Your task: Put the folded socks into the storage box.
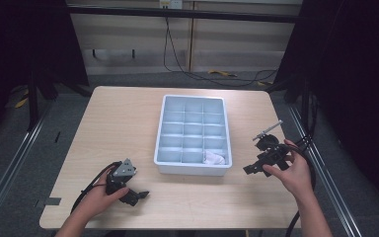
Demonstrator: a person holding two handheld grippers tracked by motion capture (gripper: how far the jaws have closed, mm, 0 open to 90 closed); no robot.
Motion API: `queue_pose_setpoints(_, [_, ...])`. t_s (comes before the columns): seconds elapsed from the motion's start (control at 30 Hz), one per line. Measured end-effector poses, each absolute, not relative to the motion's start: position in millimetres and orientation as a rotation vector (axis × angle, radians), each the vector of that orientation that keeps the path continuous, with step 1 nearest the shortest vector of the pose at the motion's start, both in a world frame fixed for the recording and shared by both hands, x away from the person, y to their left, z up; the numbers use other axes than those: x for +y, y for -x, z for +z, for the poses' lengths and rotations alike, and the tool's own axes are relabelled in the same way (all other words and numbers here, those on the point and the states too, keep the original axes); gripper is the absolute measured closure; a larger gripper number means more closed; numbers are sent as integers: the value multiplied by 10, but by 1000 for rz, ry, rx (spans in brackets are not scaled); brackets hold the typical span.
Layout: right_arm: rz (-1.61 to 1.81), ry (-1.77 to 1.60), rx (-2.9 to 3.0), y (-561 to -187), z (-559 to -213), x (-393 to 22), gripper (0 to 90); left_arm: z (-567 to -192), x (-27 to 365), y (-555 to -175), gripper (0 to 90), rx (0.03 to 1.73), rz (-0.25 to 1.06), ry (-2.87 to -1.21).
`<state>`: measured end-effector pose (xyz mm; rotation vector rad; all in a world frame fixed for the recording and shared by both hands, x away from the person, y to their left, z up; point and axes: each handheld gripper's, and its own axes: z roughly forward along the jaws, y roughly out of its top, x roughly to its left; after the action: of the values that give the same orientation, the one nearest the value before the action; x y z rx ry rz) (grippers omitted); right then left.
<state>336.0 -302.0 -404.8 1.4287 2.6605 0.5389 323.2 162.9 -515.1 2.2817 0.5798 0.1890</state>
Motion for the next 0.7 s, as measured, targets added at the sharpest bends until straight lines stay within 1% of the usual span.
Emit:
queue_pose_setpoints(0.13, [529, -1419, 2670, -3322, -4093, -3037, 214, -5151, 1629, -3232, 0, 580, 189, -2282])
queue_pose_setpoints(0.3, [548, -1429, 2673, -3284, -4148, -3066, 181, -5151, 1630, -3234, 0, 577, 189, -2283])
queue_pose_setpoints(0.7, [549, -1467, 2643, -3190, -4279, -3184, 179, -5151, 1630, -3234, 0, 577, 189, -2283])
